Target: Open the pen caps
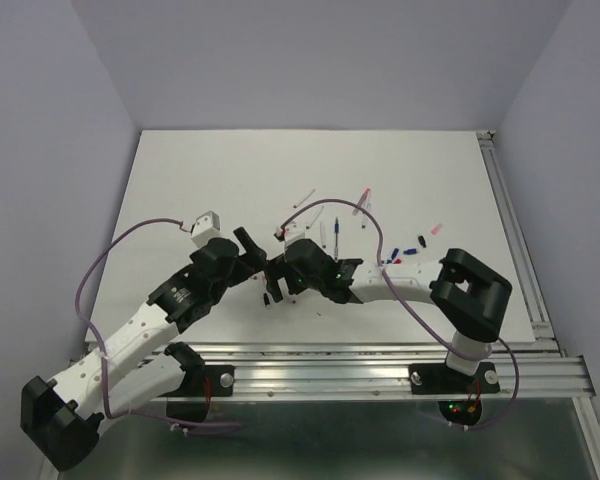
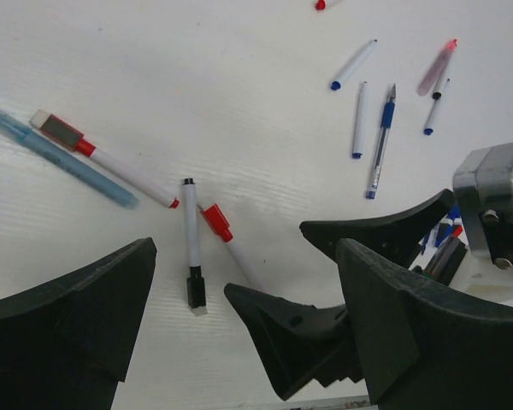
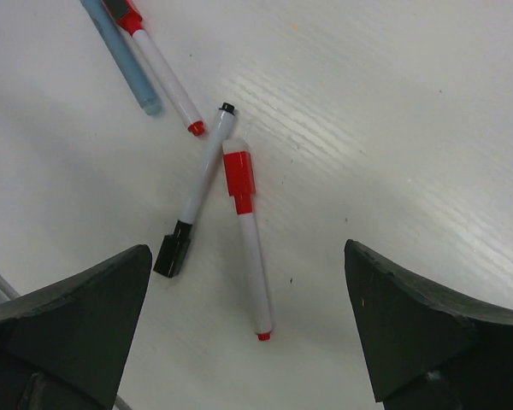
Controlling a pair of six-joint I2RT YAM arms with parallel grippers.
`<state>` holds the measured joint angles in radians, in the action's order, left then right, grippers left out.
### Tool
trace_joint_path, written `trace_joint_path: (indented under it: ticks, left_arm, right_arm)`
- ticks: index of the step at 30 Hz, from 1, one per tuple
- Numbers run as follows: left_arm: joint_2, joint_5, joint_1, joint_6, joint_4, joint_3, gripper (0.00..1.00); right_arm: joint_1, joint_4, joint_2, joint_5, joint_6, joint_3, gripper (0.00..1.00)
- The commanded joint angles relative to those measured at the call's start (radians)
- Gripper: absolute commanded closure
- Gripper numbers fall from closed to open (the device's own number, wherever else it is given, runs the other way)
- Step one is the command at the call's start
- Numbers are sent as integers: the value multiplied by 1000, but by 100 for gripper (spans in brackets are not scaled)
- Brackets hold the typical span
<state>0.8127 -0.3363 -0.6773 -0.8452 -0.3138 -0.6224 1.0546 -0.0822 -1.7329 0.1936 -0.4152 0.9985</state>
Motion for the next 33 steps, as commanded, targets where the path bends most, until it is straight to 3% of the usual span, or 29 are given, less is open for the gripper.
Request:
trace_joint_path:
  ticks: [1,6,17,20,24,29,33]
  left_arm:
    - [-81,-130,8,-126,-126,26,1]
    - [-121,-147,8,-137,-154,27,1]
    - [-104,-136,9,-127,-146,20,1]
    - [-112,-135,10,-130,-140,23,1]
    - [-110,-135,9,-143,-143,26,1]
    - [-110,-142,10,-146,-156,21,1]
    - [-110,-142,10,-146,-154,23,1]
  right_arm:
    - [7,19,-115,33,121,155,4]
    - [7,65,-192,89,133,232,17]
    - [5,41,-206,9,177,199,30]
    - [7,48,-228,23,191,213,32]
    - [5,59,-258,44,188,233,43]
    - [5,68,-284,40,173,246,46]
    - [7,62,-292,55,144,241,59]
